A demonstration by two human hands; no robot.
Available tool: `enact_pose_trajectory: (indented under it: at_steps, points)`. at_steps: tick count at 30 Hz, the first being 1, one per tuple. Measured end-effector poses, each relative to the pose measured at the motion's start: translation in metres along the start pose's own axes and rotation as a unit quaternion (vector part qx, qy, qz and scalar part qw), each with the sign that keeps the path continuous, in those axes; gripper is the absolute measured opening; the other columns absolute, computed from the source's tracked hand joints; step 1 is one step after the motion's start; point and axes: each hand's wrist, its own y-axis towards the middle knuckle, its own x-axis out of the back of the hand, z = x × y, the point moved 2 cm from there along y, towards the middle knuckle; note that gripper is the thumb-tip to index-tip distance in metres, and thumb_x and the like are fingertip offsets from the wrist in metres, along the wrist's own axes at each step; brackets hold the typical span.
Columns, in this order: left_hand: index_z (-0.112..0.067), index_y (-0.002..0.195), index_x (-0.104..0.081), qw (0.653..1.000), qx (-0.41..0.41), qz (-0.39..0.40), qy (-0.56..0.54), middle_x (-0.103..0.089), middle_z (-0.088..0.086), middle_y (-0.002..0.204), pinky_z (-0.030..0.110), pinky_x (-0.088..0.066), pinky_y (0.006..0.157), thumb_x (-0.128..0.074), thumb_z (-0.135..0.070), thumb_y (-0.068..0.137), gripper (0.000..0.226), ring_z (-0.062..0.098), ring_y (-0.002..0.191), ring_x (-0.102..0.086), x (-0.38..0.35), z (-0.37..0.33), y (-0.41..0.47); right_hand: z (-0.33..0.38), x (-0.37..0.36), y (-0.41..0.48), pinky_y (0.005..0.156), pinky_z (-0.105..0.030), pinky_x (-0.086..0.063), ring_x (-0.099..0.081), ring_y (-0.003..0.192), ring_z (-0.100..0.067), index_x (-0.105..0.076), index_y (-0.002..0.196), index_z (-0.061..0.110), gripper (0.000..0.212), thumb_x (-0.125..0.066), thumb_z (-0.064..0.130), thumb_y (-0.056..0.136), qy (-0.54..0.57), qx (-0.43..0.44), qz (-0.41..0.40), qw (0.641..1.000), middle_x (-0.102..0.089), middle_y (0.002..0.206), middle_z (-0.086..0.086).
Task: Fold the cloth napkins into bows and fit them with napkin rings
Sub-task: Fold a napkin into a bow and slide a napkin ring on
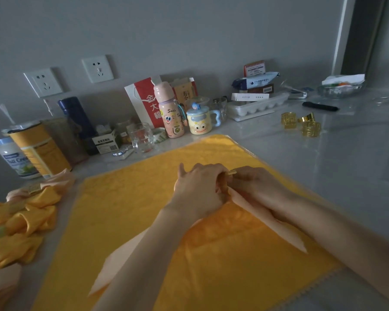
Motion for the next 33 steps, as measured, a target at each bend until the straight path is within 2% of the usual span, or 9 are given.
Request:
enact_pose_trajectory:
  at_steps: [3, 5, 10, 13, 15, 22, 27, 30, 33]
  points:
    - [-0.031, 0.121, -0.050, 1.000, -0.003, -0.020, 0.017, -0.058, -0.013, 0.116, 0.051, -0.009, 0.114, -0.062, -0.032, 0.084, 0.038, 0.013, 0.122, -0.044, 0.001, 0.001, 0.000, 0.000, -0.006, -0.001, 0.086, -0.019, -0.035, -0.050, 0.100, -0.012, -0.073, 0.085, 0.007, 0.028, -0.057, 0.028, 0.090, -0.273, 0.187, -0.166, 0.929, -0.056, 0.113, -0.003]
    - [-0.030, 0.121, -0.052, 0.999, -0.006, -0.038, 0.026, -0.058, -0.013, 0.117, 0.051, -0.009, 0.115, -0.061, -0.030, 0.085, 0.037, 0.013, 0.123, -0.043, 0.003, 0.003, 0.000, 0.001, -0.009, -0.004, 0.090, -0.029, -0.035, -0.046, 0.100, -0.013, -0.074, 0.085, 0.007, 0.024, -0.059, 0.026, 0.086, -0.271, 0.227, -0.213, 0.911, -0.055, 0.114, -0.003]
    - [-0.030, 0.125, -0.049, 1.000, 0.001, -0.016, 0.025, -0.055, -0.012, 0.121, 0.052, -0.007, 0.115, -0.059, -0.023, 0.086, 0.040, 0.015, 0.125, -0.040, 0.003, 0.011, -0.001, -0.004, -0.002, 0.006, 0.076, -0.015, -0.036, -0.048, 0.102, -0.012, -0.071, 0.089, 0.003, 0.022, -0.060, 0.022, 0.090, -0.113, 0.062, -0.123, 0.984, -0.051, 0.106, 0.002]
    - [-0.027, 0.122, -0.049, 0.999, 0.003, -0.029, 0.031, -0.054, -0.009, 0.119, 0.046, -0.022, 0.111, -0.060, -0.019, 0.085, 0.040, 0.017, 0.120, -0.044, 0.004, 0.020, 0.000, -0.005, 0.004, 0.010, 0.075, -0.041, -0.049, -0.054, 0.081, -0.035, -0.061, 0.083, -0.013, 0.034, -0.054, 0.019, 0.092, 0.021, 0.013, -0.134, 0.991, -0.059, 0.091, -0.026]
    - [-0.025, 0.122, -0.049, 0.998, -0.003, -0.049, 0.035, -0.053, -0.007, 0.119, 0.039, -0.034, 0.102, -0.060, -0.018, 0.084, 0.040, 0.018, 0.115, -0.047, 0.004, 0.024, 0.002, -0.003, 0.004, 0.007, 0.071, -0.035, -0.052, -0.059, 0.078, -0.024, -0.064, 0.092, -0.001, 0.031, -0.045, 0.022, 0.098, 0.085, -0.021, -0.117, 0.989, -0.062, 0.095, -0.021]
    - [-0.030, 0.136, -0.043, 0.996, -0.037, -0.065, 0.039, -0.045, -0.005, 0.132, 0.034, -0.025, 0.103, -0.061, -0.033, 0.087, 0.053, 0.017, 0.124, -0.040, -0.007, 0.025, -0.001, -0.005, 0.004, 0.010, 0.062, -0.024, -0.045, -0.064, 0.080, -0.023, -0.065, 0.109, 0.009, 0.047, -0.043, 0.049, 0.093, 0.014, -0.062, -0.029, 0.998, -0.068, 0.094, -0.007]
    - [-0.026, 0.145, -0.028, 0.974, 0.094, -0.029, -0.206, -0.036, -0.002, 0.141, 0.039, -0.034, 0.105, -0.068, -0.053, 0.075, 0.085, 0.018, 0.131, -0.034, 0.007, 0.040, -0.001, -0.008, 0.012, 0.009, 0.069, -0.027, -0.043, -0.061, 0.084, -0.019, -0.072, 0.097, 0.019, 0.025, -0.057, 0.035, 0.085, 0.110, -0.065, -0.064, 0.990, -0.068, 0.097, -0.010]
    - [-0.018, 0.134, -0.044, 0.947, 0.199, 0.008, -0.251, -0.051, 0.004, 0.124, 0.028, -0.038, 0.083, -0.059, -0.052, 0.084, 0.062, 0.018, 0.109, -0.051, 0.009, 0.050, 0.000, -0.006, 0.014, 0.010, 0.074, -0.033, -0.043, -0.062, 0.092, -0.022, -0.072, 0.102, 0.021, 0.034, -0.056, 0.040, 0.078, 0.152, -0.060, -0.055, 0.985, -0.067, 0.107, -0.012]
    - [-0.012, 0.089, -0.053, 0.904, 0.255, 0.052, -0.338, -0.045, 0.008, 0.078, 0.028, -0.028, 0.059, -0.060, -0.049, 0.084, 0.039, 0.019, 0.064, -0.038, 0.008, 0.047, -0.002, -0.006, 0.012, 0.011, 0.071, -0.030, -0.047, -0.063, 0.093, -0.021, -0.072, 0.103, 0.021, 0.037, -0.052, 0.039, 0.078, 0.174, -0.065, -0.041, 0.982, -0.068, 0.107, -0.008]
